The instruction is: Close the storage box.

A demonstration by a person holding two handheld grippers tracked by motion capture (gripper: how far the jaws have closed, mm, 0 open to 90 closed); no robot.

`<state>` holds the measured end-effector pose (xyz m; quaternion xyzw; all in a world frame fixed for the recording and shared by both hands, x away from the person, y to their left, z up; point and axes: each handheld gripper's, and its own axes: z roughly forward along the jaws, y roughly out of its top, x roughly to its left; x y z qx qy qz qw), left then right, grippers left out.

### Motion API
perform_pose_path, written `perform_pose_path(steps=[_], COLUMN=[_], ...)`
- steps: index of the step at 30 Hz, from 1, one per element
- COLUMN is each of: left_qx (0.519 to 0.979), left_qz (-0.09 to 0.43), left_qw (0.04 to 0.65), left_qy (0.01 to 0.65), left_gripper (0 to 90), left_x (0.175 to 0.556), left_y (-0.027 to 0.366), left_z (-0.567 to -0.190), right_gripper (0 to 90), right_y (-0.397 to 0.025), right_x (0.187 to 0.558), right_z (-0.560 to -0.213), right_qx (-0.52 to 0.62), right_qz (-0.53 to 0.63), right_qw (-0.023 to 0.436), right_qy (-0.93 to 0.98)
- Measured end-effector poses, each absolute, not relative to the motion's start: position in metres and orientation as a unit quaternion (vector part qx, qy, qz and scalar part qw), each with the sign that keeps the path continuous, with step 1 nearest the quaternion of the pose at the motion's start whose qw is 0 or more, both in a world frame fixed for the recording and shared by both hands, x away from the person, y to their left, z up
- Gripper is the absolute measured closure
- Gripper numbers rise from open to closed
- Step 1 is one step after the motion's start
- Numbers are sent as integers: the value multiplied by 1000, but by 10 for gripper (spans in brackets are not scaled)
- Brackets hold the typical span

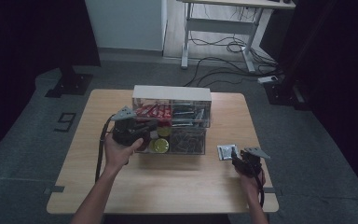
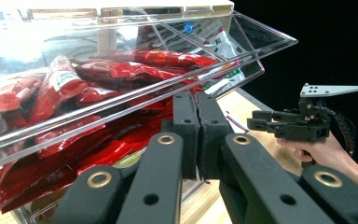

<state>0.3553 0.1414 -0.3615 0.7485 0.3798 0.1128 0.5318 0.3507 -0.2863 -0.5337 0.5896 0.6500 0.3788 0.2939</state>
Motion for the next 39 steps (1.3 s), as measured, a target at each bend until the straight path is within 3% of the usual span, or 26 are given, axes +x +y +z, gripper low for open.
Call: perform_pose_path(steps=[17, 30, 39], left_qx=[752, 763, 767], left_qz=[126, 127, 166], left_qw=[530, 522, 506], left_qy=[371, 359, 357], left_gripper=[848, 607, 537], left_x=[344, 337, 321], left_y=[142, 150, 157], left_z=[-362, -381, -404], right_gripper=[558, 558, 547], right_y=[-287, -288, -291], right_x=[350, 345, 339], right_z=[-533, -530, -529], right_qx=[589, 578, 565], right_qz=[382, 406, 423], right_qw=[295, 284, 274], right_qy=[648, 649, 653])
